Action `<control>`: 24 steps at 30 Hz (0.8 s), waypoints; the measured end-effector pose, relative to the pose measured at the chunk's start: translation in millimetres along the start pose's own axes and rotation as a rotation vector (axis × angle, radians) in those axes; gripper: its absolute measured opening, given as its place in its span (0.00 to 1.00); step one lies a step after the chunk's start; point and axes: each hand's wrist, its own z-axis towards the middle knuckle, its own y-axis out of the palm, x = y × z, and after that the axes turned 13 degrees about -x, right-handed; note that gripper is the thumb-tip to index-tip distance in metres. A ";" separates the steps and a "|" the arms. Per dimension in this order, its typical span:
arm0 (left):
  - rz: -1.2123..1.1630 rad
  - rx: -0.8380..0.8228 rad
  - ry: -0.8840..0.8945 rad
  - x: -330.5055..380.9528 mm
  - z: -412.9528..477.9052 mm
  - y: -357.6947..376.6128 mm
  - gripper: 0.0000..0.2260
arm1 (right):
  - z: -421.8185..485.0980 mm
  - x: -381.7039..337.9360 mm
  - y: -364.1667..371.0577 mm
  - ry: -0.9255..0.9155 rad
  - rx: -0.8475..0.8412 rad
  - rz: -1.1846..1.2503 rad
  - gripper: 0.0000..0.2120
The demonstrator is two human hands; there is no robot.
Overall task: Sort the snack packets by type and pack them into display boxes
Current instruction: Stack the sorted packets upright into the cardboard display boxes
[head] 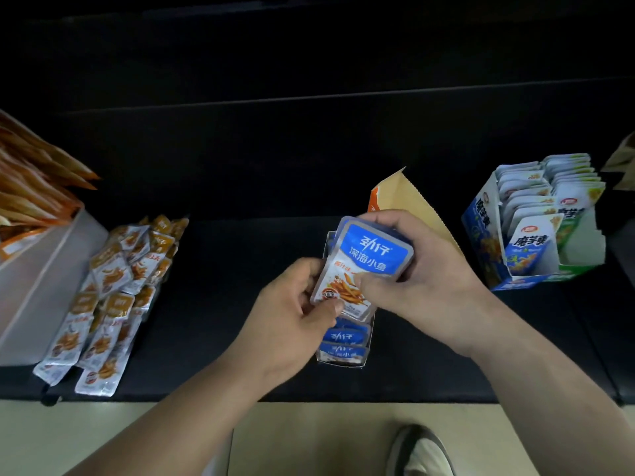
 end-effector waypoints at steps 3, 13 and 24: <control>0.043 0.005 0.012 -3.7 0.4 0.0 0.14 | -2.2 1.7 -0.5 -0.030 0.018 0.012 0.26; 0.385 0.019 0.002 -49.6 -13.2 1.3 0.14 | -13.5 10.5 -9.9 -0.065 0.115 0.039 0.26; 0.334 -0.044 0.047 -65.1 -22.7 -4.1 0.20 | -13.1 21.5 7.2 0.029 0.030 -0.015 0.26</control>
